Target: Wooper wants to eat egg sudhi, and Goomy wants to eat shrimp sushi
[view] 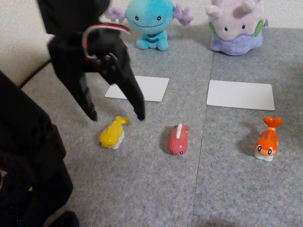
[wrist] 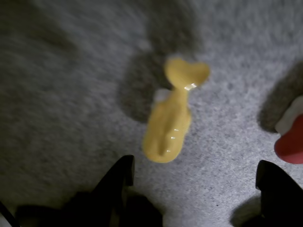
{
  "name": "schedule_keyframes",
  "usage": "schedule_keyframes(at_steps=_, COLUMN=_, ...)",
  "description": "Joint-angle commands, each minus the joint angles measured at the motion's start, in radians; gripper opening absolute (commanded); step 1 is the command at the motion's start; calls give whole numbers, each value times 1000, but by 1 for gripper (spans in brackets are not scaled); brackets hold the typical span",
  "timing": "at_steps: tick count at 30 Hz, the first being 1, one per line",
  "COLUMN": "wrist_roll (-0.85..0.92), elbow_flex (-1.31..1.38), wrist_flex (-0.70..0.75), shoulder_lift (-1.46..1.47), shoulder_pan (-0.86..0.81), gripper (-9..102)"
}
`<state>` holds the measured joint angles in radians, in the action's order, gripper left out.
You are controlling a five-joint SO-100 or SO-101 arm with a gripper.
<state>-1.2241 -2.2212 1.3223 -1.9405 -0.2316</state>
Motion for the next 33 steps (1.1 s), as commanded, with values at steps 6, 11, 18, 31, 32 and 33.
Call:
schedule_keyframes(at_steps=6, wrist_roll=77, elbow_flex=34, wrist_flex=-66, shoulder_lift=132, shoulder_pan=-12, gripper=30)
schedule_keyframes(at_steps=11, wrist_roll=72, elbow_flex=28, wrist_flex=-133, shoulder_lift=192, shoulder_pan=-8, gripper=30)
schedule_keyframes(at_steps=18, wrist_roll=37, elbow_flex=-112, wrist_flex=-278, shoulder_lift=212, shoulder_pan=46, gripper=29)
schedule_keyframes(at_steps=31, wrist_roll=41, elbow_flex=-179, wrist_flex=-360, shoulder_lift=210, shoulder_pan=57, gripper=11)
schedule_keyframes(at_steps=32, wrist_roll=61, elbow_flex=-181, wrist_flex=-356, shoulder_lift=210, shoulder_pan=57, gripper=11)
schedule_keyframes(at_steps=33, wrist_roll=78, elbow_flex=-181, wrist_flex=-342, shoulder_lift=212, shoulder_pan=57, gripper=11)
